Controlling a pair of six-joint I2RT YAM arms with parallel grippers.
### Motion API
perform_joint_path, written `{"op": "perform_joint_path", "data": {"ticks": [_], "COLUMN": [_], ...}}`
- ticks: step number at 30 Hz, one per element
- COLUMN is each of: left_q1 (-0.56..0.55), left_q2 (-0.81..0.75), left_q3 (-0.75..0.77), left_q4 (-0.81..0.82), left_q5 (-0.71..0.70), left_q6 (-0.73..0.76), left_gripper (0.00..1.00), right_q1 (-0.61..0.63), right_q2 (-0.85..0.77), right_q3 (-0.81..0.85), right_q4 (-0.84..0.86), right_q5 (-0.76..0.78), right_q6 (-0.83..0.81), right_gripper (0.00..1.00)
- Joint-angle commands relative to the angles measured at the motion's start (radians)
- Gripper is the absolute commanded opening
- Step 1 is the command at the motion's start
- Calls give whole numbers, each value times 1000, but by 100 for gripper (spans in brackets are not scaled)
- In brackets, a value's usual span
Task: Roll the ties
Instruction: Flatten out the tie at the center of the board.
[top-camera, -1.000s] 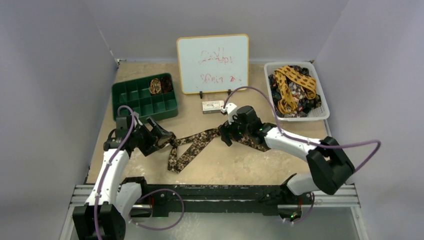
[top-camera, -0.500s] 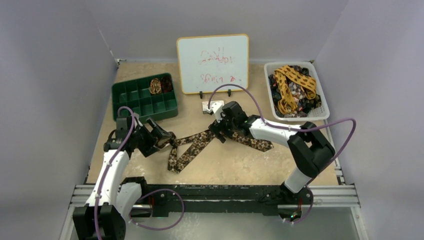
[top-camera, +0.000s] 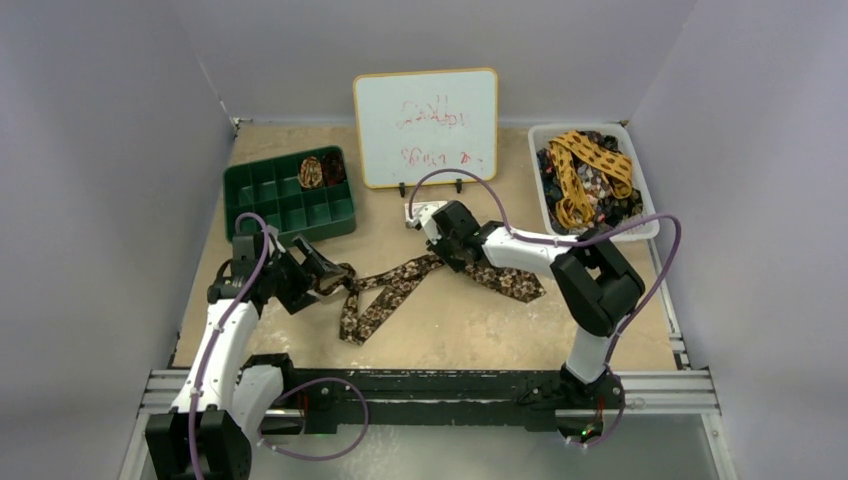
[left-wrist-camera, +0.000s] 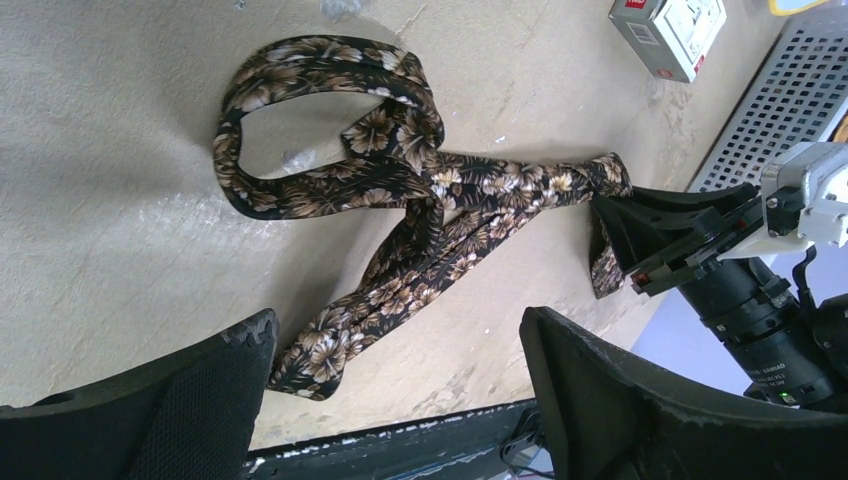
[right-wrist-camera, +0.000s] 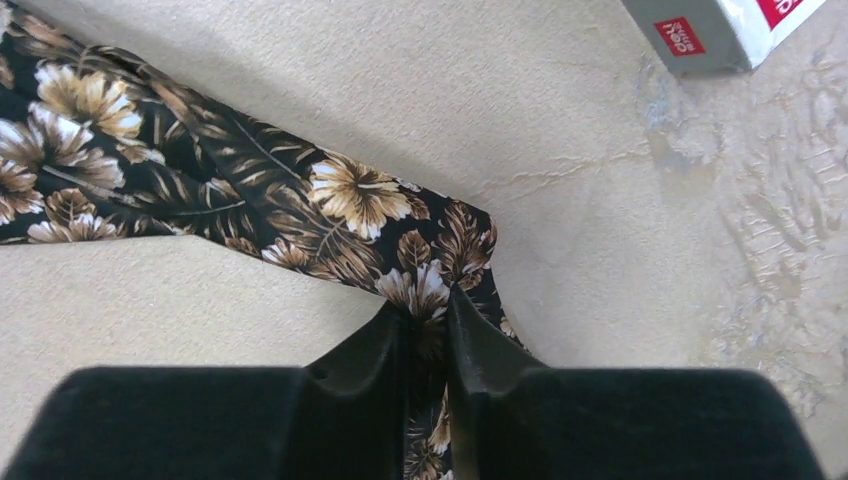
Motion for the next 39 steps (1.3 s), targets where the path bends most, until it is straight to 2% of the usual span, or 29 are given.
{"op": "perform_joint_path", "data": {"ticks": [1, 3, 5, 8, 11, 13, 15, 19, 23, 26, 28, 31, 32, 35, 39], "left_q1": [-6, -4, -4, -4, -4, -3, -2, -3, -2, -4, -2, -3, -3, -4, -4], "left_q2": [-12, -11, -7, -1, 7, 10, 14, 17, 19, 17, 16, 16, 18, 27, 39], "left_q3": [12, 19, 38, 75, 121, 141, 152, 149, 140, 131, 125, 116, 110, 98, 82], "left_q4": [7, 3, -9, -27, -44, -55, -61, -60, -57, -53, -48, -39, -33, -18, 16], "left_q5": [-16, -25, -42, -67, -96, -108, -115, -97, -64, -48, -42, -34, -28, -11, 6], "left_q6": [23, 28, 38, 54, 70, 80, 88, 97, 110, 111, 110, 110, 110, 109, 100], "left_gripper": [90, 90, 90, 90, 90, 90, 90, 90, 90, 90, 90, 90, 90, 90, 90], "right_q1": [1, 1, 2, 1, 1, -2, -15, -111, -181, -192, -194, -194, -192, -169, -109], "right_q2": [-47, -90, -139, -202, -203, -153, -60, 124, 199, 217, 213, 137, 94, -78, -207], "right_q3": [15, 34, 52, 52, 63, 100, 147, 271, 466, 609, 634, 548, 503, 314, 91], "right_q4": [-86, -154, -234, -336, -431, -542, -633, -699, -756, -817, -831, -749, -720, -583, -389], "right_q5": [-61, -157, -322, -675, -967, -1022, -983, -828, -630, -443, -343, -239, -211, -262, -201], "right_q6": [42, 99, 156, 252, 261, 214, 164, 153, 162, 148, 143, 178, 187, 266, 324], "right_gripper": [14, 12, 11, 12, 14, 15, 19, 18, 40, 50, 57, 62, 66, 83, 86]}}
